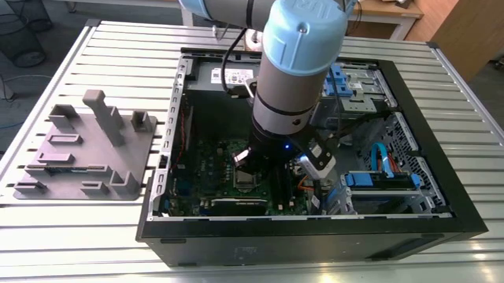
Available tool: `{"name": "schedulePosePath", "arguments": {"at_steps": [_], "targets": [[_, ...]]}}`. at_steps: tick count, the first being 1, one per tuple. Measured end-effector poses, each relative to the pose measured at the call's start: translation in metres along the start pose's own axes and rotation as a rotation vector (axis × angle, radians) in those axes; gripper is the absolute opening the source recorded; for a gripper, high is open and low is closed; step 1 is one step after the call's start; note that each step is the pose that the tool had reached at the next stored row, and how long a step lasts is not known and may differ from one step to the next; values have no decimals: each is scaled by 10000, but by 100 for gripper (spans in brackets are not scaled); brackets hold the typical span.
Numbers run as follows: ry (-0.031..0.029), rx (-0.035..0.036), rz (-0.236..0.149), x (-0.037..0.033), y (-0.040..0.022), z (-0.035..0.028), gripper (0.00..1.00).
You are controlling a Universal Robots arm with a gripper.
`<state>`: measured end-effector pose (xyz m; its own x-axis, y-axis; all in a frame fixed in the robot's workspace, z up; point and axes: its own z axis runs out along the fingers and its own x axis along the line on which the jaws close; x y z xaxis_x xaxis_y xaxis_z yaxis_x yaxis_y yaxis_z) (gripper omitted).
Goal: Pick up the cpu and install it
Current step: 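Install the first cpu locking lever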
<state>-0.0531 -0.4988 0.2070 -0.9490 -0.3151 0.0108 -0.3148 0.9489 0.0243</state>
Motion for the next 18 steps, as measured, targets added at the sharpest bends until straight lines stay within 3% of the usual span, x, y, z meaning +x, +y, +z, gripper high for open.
{"name": "schedulePosePath", "arguments": {"at_steps": [8,13,18], "targets": [[0,-7,0,1,1,-38,11],[-1,-7,-2,0,7,-170,11],[-2,-10,0,-20,70,-181,11]]}}
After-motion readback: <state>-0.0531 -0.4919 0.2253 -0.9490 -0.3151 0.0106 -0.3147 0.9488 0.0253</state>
